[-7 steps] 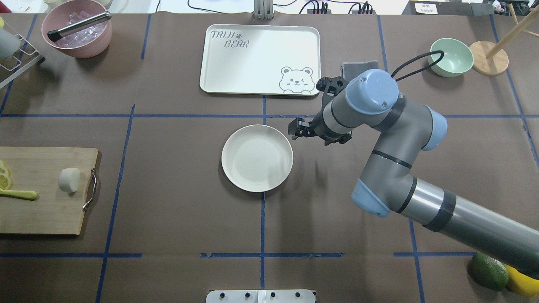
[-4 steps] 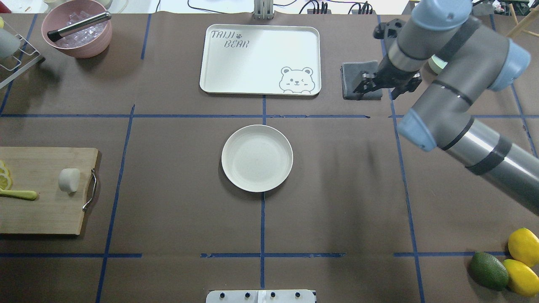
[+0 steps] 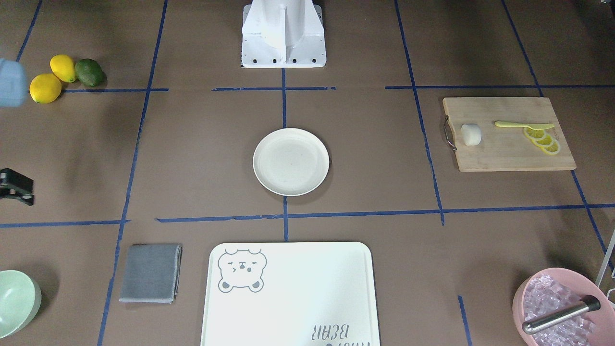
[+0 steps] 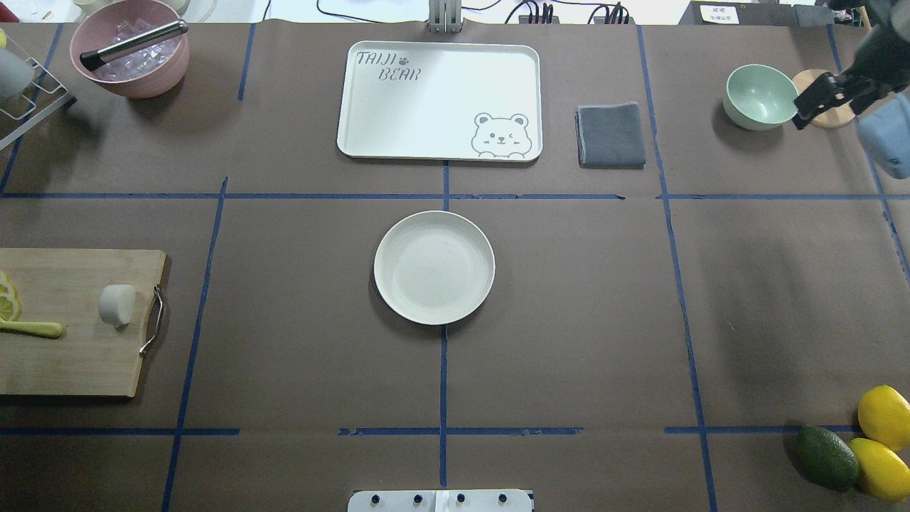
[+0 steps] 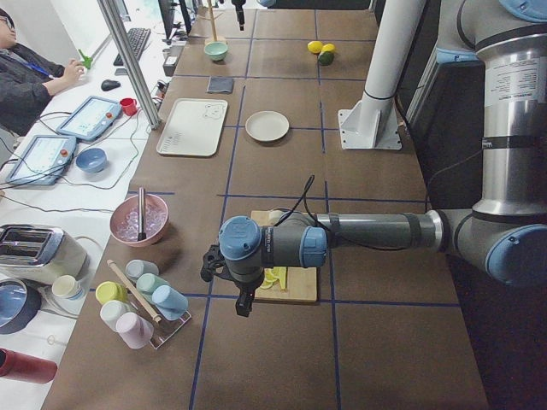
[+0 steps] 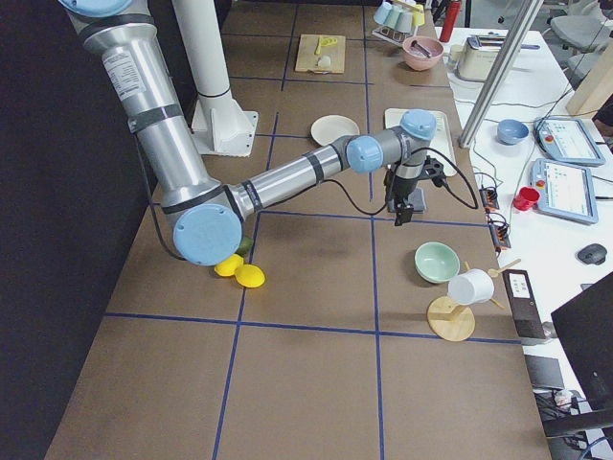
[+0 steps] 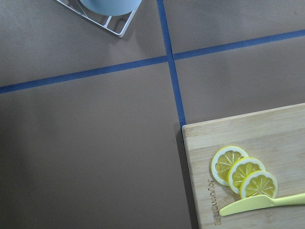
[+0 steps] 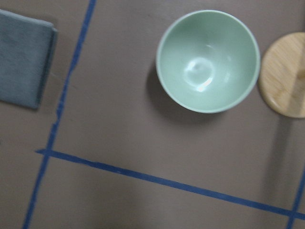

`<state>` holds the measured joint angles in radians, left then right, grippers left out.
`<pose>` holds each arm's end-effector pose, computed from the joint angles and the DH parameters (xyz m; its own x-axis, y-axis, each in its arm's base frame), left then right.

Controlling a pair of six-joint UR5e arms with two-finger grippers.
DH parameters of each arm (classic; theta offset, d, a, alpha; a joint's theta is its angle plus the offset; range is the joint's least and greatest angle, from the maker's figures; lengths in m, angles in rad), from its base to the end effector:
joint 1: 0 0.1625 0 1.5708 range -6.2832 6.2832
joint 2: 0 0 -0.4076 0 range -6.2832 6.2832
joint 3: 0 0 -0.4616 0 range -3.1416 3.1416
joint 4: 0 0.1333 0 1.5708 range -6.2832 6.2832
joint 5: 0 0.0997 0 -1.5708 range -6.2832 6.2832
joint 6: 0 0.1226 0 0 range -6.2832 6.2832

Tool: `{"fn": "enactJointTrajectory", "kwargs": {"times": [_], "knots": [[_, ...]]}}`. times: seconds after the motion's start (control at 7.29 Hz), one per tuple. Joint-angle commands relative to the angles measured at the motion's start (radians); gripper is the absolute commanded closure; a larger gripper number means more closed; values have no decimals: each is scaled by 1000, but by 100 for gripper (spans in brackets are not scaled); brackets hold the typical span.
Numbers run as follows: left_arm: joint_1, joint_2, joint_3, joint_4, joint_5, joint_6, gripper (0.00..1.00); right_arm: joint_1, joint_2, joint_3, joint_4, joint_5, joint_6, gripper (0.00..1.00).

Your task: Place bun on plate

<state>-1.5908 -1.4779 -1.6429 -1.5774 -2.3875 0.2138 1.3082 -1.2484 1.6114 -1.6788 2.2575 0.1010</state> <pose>-0.0544 -0.5212 0.6633 0.6729 0.1886 -0.7152 -0.1256 0.9820 0.1408 -0.1231 -0.6721 0.4518 0.7271 -0.2592 0.6358 0.1788 0.9655 0.1891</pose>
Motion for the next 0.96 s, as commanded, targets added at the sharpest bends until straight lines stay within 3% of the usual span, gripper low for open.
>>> {"fn": "enactJointTrajectory", "kwargs": {"times": [0.0, 0.27, 0.55, 0.69, 0.82], "knots": [[0, -5, -1, 2, 7, -22, 0, 173, -130, -5, -2, 65, -241, 0], [0, -10, 0, -6, 8, -27, 0, 233, -238, -2, 10, 50, -283, 0], [5, -33, -1, -41, 4, -24, 0, 236, -263, -1, 13, 56, -279, 0], [20, -88, 26, -123, 4, -34, 0, 236, -263, -1, 13, 57, -276, 0], [35, -120, 34, -124, -10, -98, 0, 236, -263, -1, 14, 57, -271, 0]]}}
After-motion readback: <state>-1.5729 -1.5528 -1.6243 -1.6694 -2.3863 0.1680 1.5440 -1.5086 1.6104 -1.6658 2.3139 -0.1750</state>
